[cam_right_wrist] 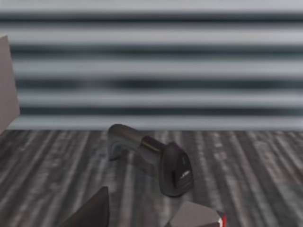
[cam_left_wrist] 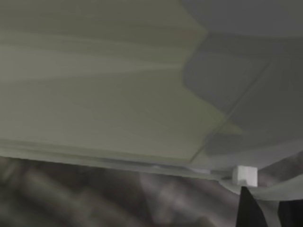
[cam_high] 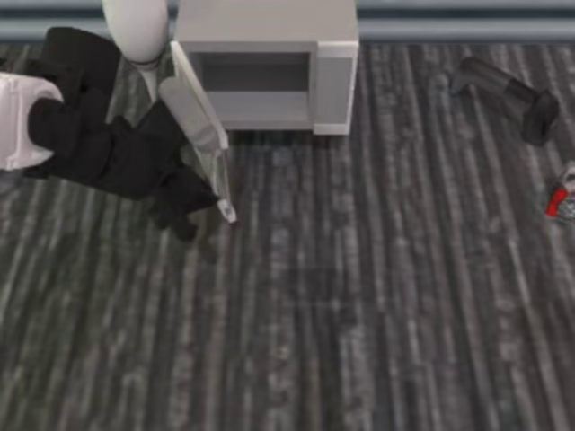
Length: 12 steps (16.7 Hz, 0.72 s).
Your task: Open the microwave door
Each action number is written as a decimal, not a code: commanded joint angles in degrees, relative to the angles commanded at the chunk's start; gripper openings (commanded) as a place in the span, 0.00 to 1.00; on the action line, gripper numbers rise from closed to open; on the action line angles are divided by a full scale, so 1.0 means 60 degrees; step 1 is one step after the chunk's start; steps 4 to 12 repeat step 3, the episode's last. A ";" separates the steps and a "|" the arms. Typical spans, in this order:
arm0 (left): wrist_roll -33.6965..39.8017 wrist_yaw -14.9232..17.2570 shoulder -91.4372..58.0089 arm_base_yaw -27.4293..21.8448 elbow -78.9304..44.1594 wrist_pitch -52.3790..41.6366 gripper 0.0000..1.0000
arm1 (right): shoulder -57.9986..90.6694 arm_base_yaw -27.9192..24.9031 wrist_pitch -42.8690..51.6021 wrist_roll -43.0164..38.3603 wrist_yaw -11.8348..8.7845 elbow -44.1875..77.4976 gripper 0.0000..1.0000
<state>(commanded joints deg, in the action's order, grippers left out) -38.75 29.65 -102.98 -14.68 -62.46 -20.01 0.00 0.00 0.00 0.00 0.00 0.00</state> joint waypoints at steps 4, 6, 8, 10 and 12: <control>0.0000 0.0000 0.0000 0.0000 0.0000 0.0000 0.00 | 0.0000 0.0000 0.0000 0.0000 0.0000 0.0000 1.00; 0.0000 0.0000 0.0000 0.0000 0.0000 0.0000 0.00 | 0.0000 0.0000 0.0000 0.0000 0.0000 0.0000 1.00; 0.0000 0.0000 0.0000 0.0000 0.0000 0.0000 0.00 | 0.0000 0.0000 0.0000 0.0000 0.0000 0.0000 1.00; 0.0000 0.0000 0.0000 0.0000 0.0000 0.0000 0.00 | 0.0000 0.0000 0.0000 0.0000 0.0000 0.0000 1.00; 0.0000 0.0000 0.0000 0.0000 0.0000 0.0000 0.00 | 0.0000 0.0000 0.0000 0.0000 0.0000 0.0000 1.00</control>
